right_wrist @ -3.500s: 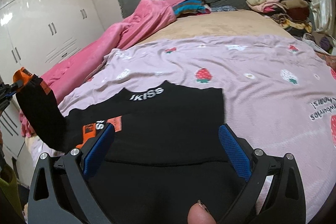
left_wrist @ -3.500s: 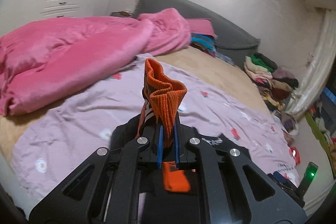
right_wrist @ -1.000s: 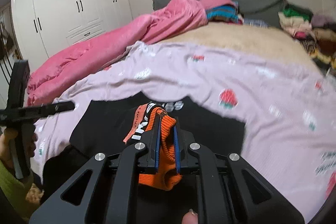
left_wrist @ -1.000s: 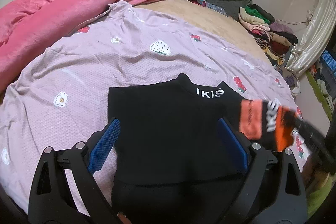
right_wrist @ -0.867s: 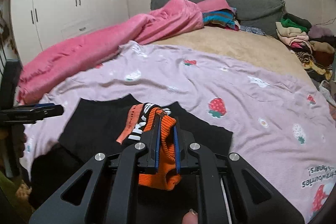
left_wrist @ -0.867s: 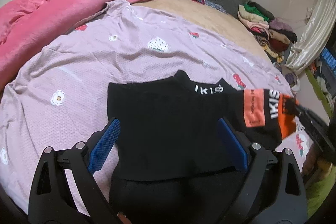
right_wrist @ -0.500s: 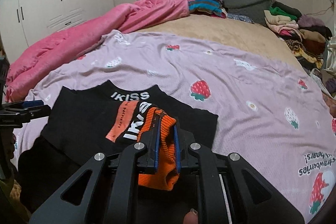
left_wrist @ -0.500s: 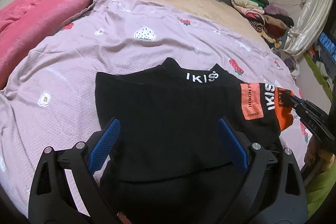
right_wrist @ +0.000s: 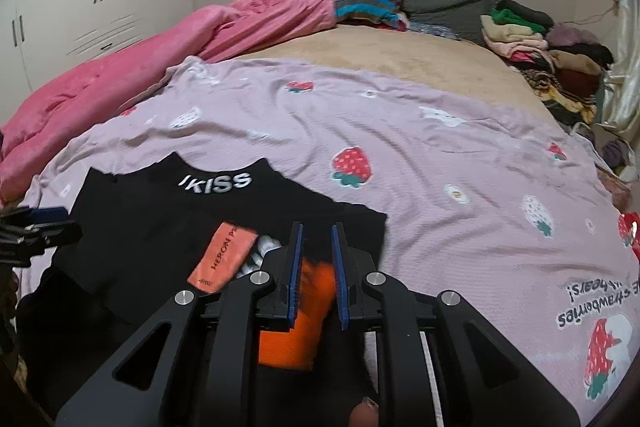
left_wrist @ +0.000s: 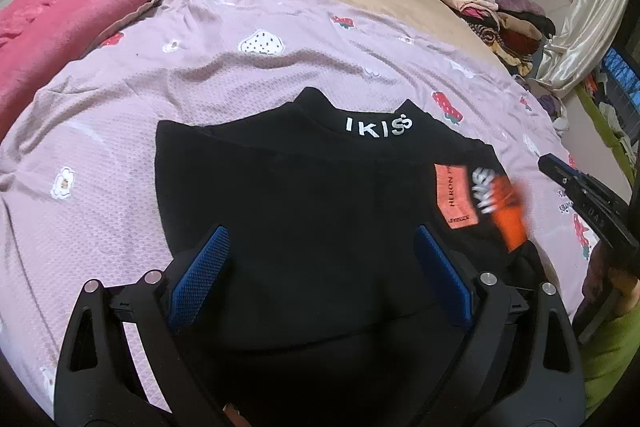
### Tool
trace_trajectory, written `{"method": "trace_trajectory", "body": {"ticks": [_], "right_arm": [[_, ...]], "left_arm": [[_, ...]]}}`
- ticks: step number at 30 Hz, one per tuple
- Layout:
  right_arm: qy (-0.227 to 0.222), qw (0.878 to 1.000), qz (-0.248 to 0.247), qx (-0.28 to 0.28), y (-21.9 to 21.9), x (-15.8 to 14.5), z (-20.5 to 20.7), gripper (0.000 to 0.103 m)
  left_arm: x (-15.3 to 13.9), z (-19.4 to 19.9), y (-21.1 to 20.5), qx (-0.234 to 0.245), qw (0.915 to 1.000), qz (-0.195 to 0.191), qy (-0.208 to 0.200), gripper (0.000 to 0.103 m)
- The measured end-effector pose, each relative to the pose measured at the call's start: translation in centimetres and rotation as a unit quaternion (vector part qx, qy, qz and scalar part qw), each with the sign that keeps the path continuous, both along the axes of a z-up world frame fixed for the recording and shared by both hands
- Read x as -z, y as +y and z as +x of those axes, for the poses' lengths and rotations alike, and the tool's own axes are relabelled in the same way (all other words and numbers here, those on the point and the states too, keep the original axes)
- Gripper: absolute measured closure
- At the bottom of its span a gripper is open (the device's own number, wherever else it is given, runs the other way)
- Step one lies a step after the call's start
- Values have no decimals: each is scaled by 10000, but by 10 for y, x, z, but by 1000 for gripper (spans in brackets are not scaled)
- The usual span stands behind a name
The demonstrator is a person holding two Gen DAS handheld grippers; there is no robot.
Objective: Fold small clothes
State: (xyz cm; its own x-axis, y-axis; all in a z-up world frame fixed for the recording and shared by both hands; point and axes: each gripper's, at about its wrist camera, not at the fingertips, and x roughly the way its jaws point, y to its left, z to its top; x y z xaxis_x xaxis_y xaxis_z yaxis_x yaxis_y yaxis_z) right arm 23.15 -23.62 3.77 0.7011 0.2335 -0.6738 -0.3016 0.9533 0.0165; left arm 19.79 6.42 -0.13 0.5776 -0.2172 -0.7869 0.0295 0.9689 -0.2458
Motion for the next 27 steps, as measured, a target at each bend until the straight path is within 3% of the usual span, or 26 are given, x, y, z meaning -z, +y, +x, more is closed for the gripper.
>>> {"method": "trace_trajectory", "body": {"ticks": [4,8,21,24,27], "right_arm": [[22,9999,42,103,-7,1,-1,87],[117,9999,97,24,-5,5,-6,71],[746,9933,73,-882,57,42,-24,59],[914,9924,-18,-829,58,52,-22,53],[1130,9914,-281,-600,49,67,-17,53]], "left_arm": [[4,2,-1,34,10000,47,25,16],[8,2,-7,201,9997,150,21,16],[48,-2,3,227,9973,394,581,17],[49,-5,4,269,9973,397,557,17],[50,-6,8,243,9977,294,560,16]]}}
